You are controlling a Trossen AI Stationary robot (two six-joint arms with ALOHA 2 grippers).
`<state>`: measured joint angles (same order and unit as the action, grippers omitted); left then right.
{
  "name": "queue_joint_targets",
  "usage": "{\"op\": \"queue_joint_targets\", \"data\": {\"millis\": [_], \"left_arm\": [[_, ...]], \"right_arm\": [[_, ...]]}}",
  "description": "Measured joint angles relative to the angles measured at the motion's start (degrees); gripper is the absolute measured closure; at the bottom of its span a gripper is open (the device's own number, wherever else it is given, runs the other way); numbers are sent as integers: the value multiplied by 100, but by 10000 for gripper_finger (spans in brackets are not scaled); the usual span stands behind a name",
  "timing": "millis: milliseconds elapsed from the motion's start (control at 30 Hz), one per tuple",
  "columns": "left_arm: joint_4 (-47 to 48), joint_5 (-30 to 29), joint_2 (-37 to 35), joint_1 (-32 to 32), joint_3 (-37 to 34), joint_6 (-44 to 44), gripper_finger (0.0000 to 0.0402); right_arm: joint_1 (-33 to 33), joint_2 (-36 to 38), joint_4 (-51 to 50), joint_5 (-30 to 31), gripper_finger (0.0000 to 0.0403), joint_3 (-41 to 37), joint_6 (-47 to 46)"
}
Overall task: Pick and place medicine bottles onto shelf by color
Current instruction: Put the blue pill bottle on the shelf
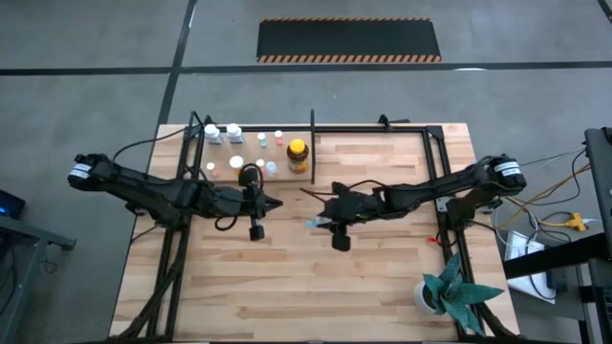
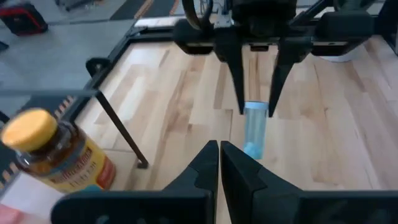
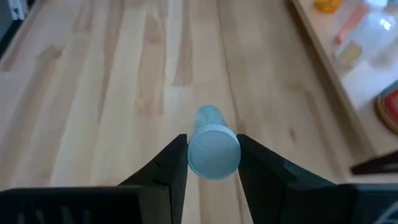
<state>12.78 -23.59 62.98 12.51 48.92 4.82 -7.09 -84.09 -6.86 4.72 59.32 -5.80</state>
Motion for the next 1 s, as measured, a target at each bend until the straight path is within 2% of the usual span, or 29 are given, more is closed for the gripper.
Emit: {"op": "queue_joint_targets", "data": {"millis": [167,267,500,767,933,1000], "left_arm": [[74,6,-18,0,-69,90,402],[79,-8,-123,0,-69,83,402],[27,-445,-645,4,-371,-95,402],[-1017,-878,-1372,-2,-1009,-887,402],[-1715,-1075,-1837,-2,-1175,-1688,402],[-1814,-1250,-2041,-2,-1194,-1762,402]], "right_arm": [[70,-455,-319,-7,284,743,662],[148,-720,-1049,-22,287,1406,1000],[510,-1338,-2613,-6,291,3112,1685],[1075,-1992,-3504,2,289,4996,2036],[1494,-2601,-4094,444,291,6329,2036],[1661,-2893,-4441,448,292,6887,2129]]}}
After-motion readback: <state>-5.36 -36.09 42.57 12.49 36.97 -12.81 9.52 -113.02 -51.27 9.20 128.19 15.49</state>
